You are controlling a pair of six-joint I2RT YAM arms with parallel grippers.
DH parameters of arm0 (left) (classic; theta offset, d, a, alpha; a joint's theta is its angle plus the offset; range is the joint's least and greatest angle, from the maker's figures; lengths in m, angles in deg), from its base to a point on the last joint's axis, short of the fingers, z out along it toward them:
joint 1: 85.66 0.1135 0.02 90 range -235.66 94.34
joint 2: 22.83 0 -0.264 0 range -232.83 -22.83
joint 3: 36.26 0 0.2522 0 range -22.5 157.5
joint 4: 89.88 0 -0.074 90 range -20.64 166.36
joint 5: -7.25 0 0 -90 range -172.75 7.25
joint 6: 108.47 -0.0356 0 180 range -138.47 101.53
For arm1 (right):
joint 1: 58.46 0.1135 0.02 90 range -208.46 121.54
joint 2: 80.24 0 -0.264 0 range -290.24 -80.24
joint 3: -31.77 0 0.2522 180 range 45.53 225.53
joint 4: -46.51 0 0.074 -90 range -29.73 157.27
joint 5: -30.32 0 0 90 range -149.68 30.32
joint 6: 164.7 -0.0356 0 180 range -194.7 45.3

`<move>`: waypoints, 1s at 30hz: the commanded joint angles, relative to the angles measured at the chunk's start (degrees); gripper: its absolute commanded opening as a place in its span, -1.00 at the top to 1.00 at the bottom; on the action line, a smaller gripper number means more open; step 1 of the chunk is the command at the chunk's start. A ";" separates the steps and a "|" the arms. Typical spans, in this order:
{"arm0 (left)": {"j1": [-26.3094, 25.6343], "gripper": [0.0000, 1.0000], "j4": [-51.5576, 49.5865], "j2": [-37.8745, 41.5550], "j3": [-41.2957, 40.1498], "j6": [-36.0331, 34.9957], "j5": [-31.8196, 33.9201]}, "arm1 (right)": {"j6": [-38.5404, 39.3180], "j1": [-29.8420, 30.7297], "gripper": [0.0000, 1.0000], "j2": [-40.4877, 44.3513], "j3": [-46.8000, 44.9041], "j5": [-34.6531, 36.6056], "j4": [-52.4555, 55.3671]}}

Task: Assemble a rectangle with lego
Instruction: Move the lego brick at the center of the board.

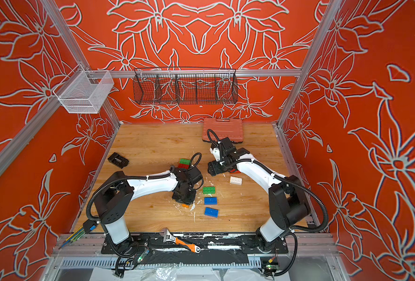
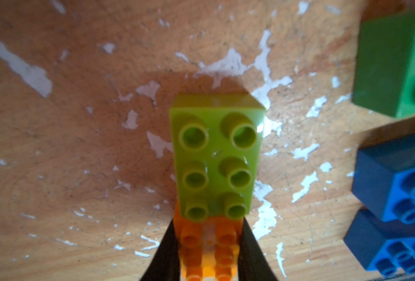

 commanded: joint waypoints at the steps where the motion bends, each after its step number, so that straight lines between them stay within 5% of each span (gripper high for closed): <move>1: -0.44 0.79 -1.42 -0.35 0.29 1.04 0.37 | 0.95 0.52 -0.49 -0.97 0.76 1.07 0.56; 30: -0.47 0.67 -0.44 -0.76 0.80 1.66 0.62 | 1.35 1.20 -0.49 -1.13 0.85 1.34 1.00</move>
